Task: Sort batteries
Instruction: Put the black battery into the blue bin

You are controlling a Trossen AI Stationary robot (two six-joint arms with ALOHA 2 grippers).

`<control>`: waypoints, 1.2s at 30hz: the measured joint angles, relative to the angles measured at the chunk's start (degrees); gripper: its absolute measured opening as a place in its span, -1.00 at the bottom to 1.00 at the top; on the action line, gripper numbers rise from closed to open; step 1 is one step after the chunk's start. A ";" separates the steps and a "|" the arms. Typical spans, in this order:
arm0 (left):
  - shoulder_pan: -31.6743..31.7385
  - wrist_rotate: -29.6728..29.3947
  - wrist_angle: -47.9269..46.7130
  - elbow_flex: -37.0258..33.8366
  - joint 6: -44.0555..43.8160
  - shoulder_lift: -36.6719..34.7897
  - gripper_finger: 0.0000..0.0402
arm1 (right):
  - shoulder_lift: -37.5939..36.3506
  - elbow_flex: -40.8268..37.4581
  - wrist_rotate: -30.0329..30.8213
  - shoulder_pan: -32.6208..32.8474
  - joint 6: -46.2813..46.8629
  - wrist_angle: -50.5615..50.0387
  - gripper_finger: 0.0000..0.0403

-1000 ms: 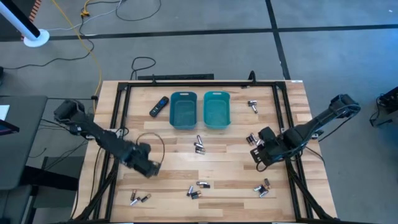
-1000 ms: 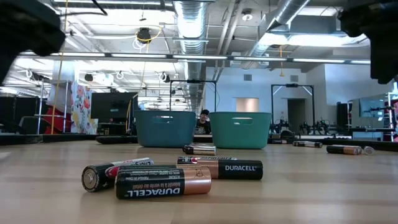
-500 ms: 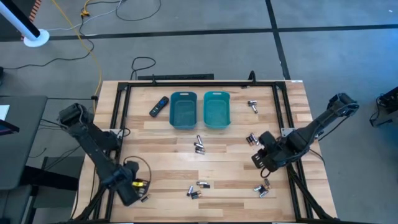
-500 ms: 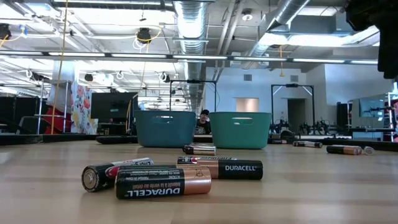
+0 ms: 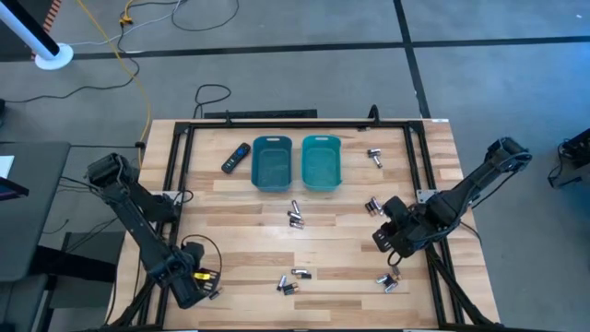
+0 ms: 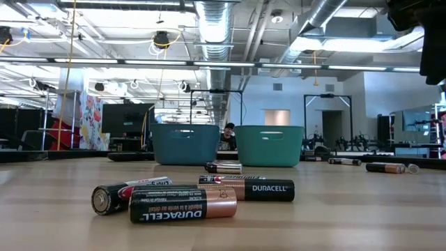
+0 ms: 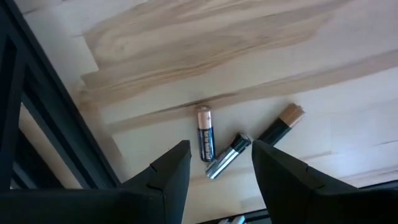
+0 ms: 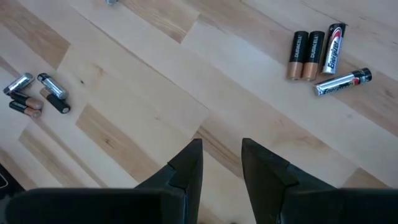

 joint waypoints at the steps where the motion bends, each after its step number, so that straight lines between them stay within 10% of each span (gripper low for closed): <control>1: 0.01 0.08 0.12 0.00 -0.30 0.29 -0.17 | 0.00 0.00 0.00 0.00 -0.12 0.00 -0.36; 36: -1.51 4.36 4.98 -0.37 -2.84 14.04 -0.17 | 0.00 0.00 0.00 -0.04 -1.44 -0.20 -0.36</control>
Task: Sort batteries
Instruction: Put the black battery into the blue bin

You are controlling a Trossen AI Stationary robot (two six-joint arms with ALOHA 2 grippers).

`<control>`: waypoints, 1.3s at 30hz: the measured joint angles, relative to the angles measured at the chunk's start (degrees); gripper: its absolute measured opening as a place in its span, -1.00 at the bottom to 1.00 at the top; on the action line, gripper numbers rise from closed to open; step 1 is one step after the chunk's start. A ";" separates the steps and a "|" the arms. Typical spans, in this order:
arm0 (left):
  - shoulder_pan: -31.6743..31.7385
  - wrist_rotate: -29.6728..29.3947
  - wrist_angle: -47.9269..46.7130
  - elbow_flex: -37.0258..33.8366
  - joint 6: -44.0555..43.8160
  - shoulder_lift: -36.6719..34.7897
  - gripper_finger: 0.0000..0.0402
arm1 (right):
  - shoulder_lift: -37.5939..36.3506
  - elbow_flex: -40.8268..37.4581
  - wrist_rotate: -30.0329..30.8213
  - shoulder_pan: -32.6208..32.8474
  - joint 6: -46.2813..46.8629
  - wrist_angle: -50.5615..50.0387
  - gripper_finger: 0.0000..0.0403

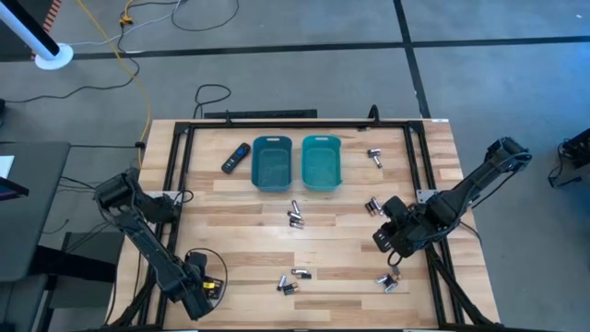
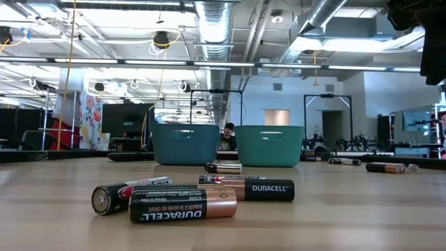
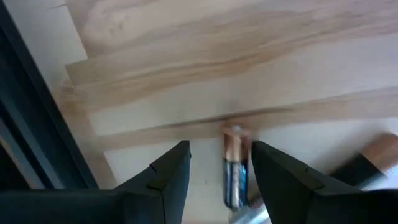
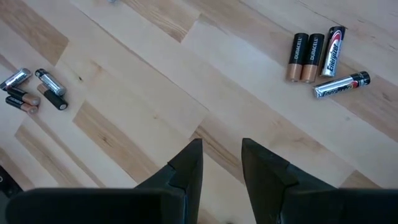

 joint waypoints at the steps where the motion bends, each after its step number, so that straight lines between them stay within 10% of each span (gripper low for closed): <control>1: 0.00 0.09 -0.01 0.10 0.01 0.41 -0.17 | 0.00 0.00 0.00 0.00 -0.09 -0.02 -0.36; 7: 0.02 -0.10 -0.93 0.26 0.10 1.87 -0.26 | 0.00 0.00 0.00 0.00 -0.09 -0.01 -0.36; 14: 0.66 -1.43 -2.40 0.22 2.05 1.98 -0.81 | 0.00 0.00 0.46 -0.14 -0.09 0.07 -0.36; 21: 3.20 -2.16 -7.52 0.06 4.47 1.56 -0.84 | 0.00 0.00 0.79 -0.13 -0.09 0.17 -0.36; 29: 9.89 -17.13 -15.52 -0.14 8.57 -7.38 -0.84 | 0.00 0.00 0.92 -0.14 1.44 0.21 -0.36; 39: 34.95 -33.17 -13.54 -0.09 46.12 -23.70 -0.84 | 3.77 0.00 2.08 -2.43 1.61 1.27 -0.36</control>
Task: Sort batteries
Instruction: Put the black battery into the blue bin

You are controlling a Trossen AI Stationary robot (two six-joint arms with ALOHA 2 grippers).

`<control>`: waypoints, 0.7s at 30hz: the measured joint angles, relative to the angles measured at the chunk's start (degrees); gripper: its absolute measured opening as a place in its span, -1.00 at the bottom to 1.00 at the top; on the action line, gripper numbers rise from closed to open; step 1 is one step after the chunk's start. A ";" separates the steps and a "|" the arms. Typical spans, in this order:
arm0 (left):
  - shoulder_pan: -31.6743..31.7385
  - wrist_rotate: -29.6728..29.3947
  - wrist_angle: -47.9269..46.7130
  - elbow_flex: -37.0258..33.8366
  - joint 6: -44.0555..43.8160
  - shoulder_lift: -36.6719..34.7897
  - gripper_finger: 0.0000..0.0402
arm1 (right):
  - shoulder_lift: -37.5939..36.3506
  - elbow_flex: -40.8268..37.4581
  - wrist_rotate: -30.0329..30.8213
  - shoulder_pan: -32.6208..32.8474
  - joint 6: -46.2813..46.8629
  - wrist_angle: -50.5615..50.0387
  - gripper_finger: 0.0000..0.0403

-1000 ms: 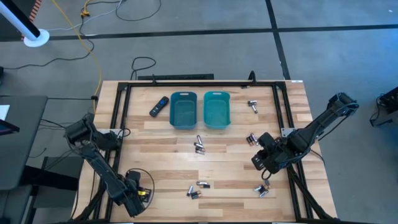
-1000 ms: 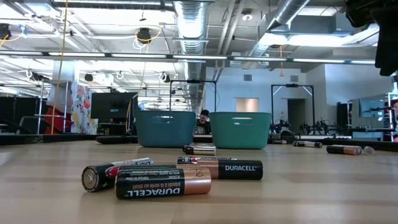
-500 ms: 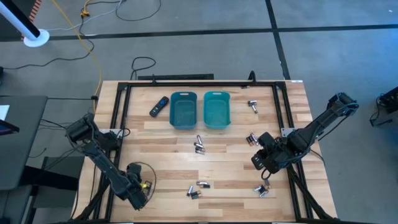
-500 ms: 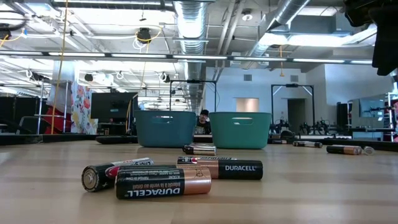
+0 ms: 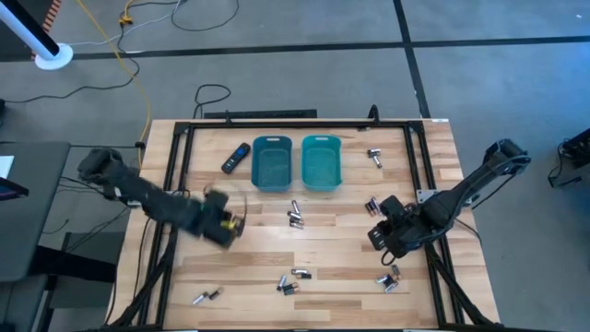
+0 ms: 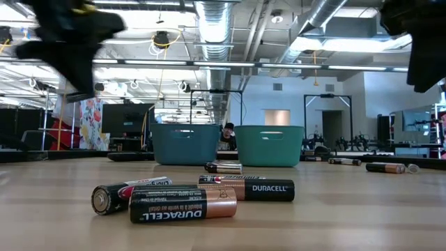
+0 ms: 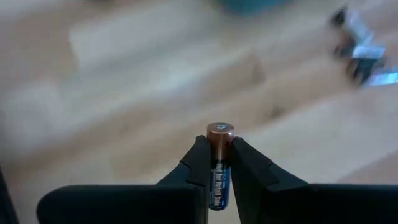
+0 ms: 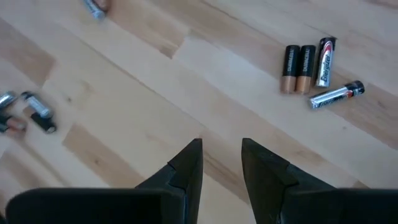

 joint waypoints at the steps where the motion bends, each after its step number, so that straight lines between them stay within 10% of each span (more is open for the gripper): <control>1: 3.64 -0.06 1.68 0.00 5.51 -1.06 -0.84 | 0.78 0.00 -0.01 -0.39 0.04 0.53 -0.36; 12: 41.92 17.28 23.35 2.79 56.78 0.04 -0.84 | 6.91 0.00 0.00 -3.90 6.83 7.57 -0.36; 21: 51.85 28.78 22.68 15.57 79.21 18.51 -0.84 | 7.40 0.00 -0.02 -6.80 13.36 8.07 -0.36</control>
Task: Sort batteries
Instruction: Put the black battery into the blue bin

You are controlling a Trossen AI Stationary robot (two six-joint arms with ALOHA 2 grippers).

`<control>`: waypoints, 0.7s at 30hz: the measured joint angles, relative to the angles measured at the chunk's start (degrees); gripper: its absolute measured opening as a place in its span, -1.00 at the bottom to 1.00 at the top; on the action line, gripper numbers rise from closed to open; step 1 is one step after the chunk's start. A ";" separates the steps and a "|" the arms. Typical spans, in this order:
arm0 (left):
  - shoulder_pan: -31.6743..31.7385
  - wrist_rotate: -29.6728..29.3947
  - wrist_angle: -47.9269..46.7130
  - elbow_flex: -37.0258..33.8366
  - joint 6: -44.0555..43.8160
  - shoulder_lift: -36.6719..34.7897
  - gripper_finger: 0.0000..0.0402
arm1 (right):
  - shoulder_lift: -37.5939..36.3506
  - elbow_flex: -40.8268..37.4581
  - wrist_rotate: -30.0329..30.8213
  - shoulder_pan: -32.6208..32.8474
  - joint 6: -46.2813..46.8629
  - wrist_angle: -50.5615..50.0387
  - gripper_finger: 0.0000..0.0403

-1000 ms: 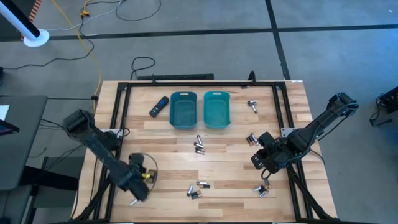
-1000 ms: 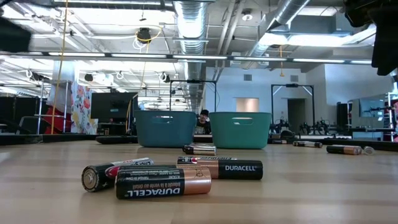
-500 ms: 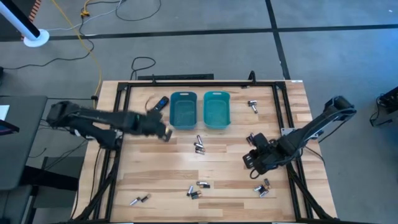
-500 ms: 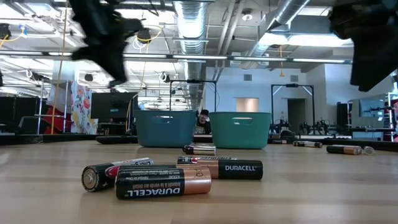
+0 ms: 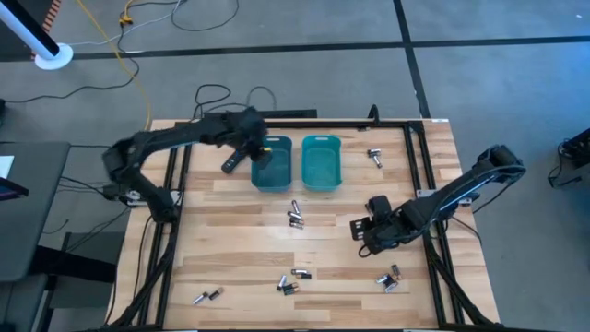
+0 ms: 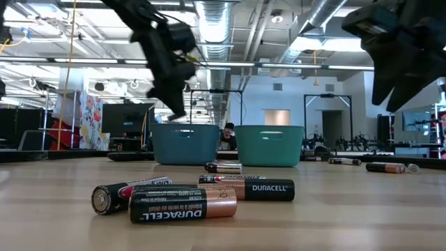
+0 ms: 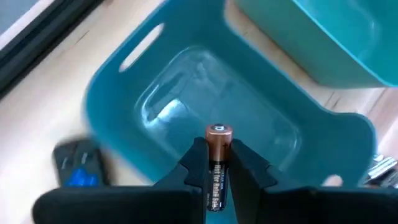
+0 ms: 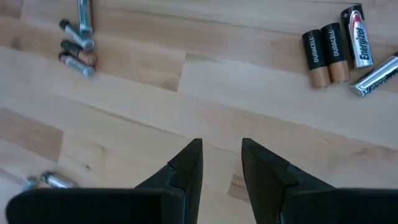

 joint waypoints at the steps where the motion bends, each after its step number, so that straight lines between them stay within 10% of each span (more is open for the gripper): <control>1: 0.00 0.05 -0.44 1.93 2.32 2.16 -0.84 | -0.01 0.00 0.01 -0.28 0.40 0.06 -0.36; 10: -0.27 0.04 -12.46 16.06 14.32 19.14 -0.84 | -0.02 0.00 -0.01 -2.47 1.62 1.67 -0.36; 21: -3.63 -2.57 -10.95 16.41 13.87 21.90 -0.84 | -0.02 0.00 0.01 -4.14 1.63 1.41 -0.36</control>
